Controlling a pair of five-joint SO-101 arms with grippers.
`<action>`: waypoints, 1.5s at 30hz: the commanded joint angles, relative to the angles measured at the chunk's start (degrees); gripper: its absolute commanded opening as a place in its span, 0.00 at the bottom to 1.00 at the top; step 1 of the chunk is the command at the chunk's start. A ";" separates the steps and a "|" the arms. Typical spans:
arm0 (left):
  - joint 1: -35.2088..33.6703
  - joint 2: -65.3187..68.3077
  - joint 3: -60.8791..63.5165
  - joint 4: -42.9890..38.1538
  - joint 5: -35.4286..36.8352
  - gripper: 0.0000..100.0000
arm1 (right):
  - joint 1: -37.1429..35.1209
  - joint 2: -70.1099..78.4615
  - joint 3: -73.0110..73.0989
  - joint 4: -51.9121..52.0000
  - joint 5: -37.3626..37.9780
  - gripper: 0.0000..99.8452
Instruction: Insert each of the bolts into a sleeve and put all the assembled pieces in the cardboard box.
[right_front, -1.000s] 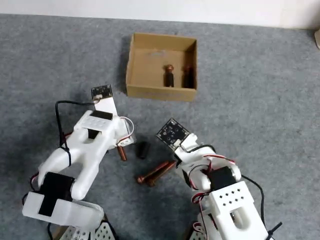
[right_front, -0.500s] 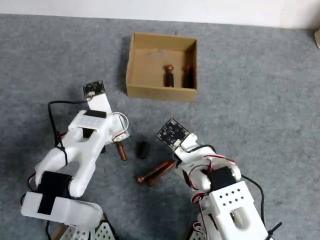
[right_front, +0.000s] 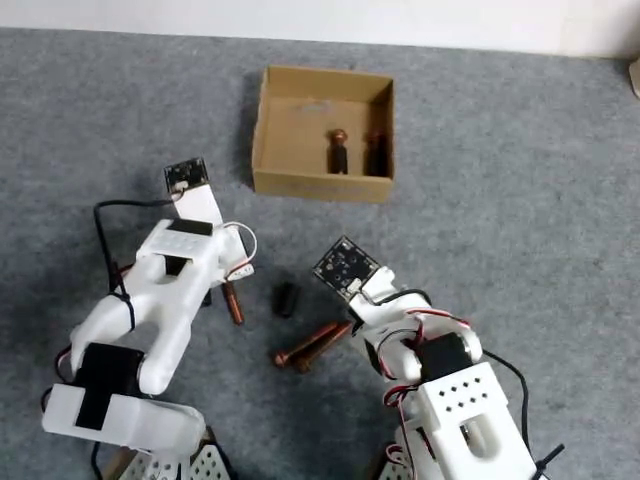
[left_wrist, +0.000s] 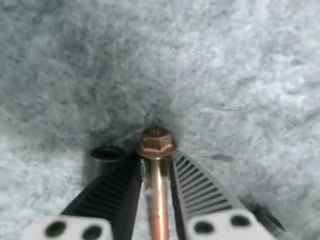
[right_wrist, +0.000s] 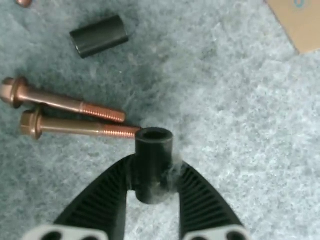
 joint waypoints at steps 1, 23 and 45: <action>1.71 -0.66 -1.98 0.79 -0.26 0.00 | 0.57 -0.84 -0.22 -1.36 -0.35 0.01; 6.20 -54.81 10.95 4.75 -16.44 0.00 | 0.48 -1.27 -0.22 -2.33 -1.85 0.01; 10.15 -102.73 31.78 -13.10 -3.87 0.00 | -4.53 -40.84 15.43 -6.73 -13.01 0.01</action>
